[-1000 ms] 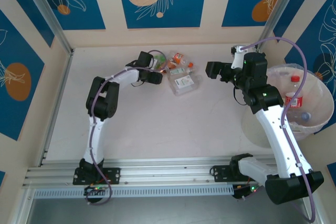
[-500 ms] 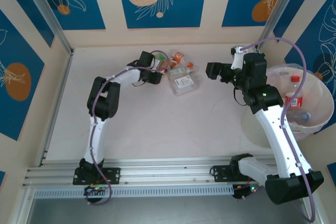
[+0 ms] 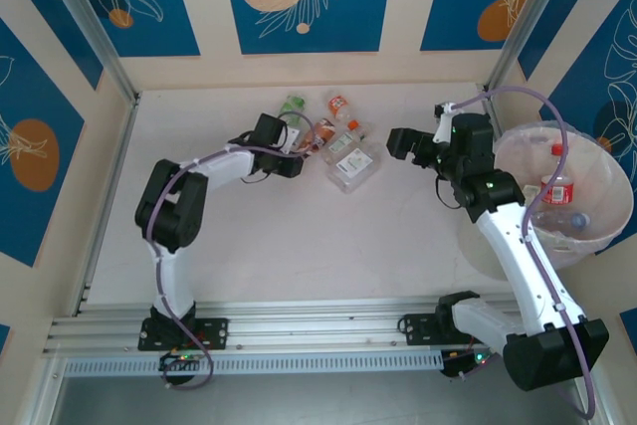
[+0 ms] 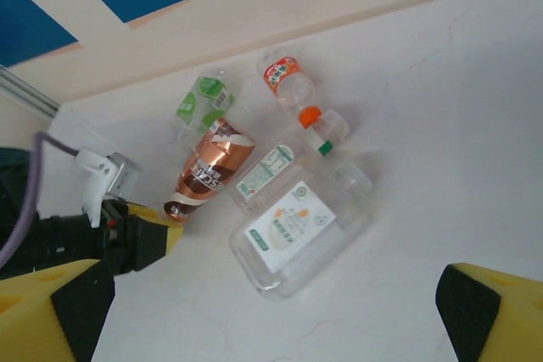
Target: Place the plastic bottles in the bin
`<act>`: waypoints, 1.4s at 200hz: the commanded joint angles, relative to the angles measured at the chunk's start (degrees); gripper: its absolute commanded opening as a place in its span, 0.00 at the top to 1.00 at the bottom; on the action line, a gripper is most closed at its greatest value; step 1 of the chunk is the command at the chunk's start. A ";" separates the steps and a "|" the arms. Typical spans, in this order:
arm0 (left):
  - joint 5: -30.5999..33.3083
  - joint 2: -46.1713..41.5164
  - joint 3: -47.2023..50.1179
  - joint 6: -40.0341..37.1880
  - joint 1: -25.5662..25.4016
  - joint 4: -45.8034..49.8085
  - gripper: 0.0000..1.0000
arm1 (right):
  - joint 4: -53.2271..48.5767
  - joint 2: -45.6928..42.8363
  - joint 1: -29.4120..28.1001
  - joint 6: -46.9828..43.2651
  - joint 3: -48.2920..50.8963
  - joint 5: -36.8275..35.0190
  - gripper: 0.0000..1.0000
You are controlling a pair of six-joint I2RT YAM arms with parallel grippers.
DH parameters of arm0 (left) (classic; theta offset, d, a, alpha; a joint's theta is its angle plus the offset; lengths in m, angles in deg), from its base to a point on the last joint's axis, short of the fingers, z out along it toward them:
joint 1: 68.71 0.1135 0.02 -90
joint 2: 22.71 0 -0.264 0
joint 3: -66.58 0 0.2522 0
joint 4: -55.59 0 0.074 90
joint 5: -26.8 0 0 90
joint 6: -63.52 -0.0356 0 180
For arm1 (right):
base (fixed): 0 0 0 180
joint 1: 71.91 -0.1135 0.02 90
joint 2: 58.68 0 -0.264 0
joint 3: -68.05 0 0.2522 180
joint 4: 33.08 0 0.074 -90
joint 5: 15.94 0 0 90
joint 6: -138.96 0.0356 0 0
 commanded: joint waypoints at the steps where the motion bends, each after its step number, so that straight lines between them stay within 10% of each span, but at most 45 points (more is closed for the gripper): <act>1: -6.38 -6.98 4.52 5.02 -1.55 -6.98 1.00 | 7.61 -0.05 0.00 8.65 2.76 6.21 0.01; 72: -31.55 -17.99 17.48 28.98 -3.77 -36.16 1.00 | 32.06 9.47 -1.75 21.99 8.79 25.26 0.01; 169: -40.96 -19.20 12.46 24.37 -7.75 -31.11 1.00 | 35.60 16.37 -4.80 14.71 1.46 22.68 0.00; 207: -40.76 -18.71 12.12 24.05 -7.89 -30.61 1.00 | 35.92 14.01 -4.64 15.21 3.49 20.23 0.39; 220: -40.70 -18.49 11.96 23.91 -7.93 -30.20 0.78 | 35.09 12.54 -4.41 14.41 4.13 19.74 0.48; 237: -39.62 -18.72 11.97 23.97 -7.93 -29.74 0.23 | 31.76 9.65 -3.93 12.02 3.82 18.36 0.54; 280: -27.26 -23.03 17.70 22.52 -7.79 -33.35 0.00 | 6.51 -3.34 -0.51 -2.99 -5.00 4.43 0.53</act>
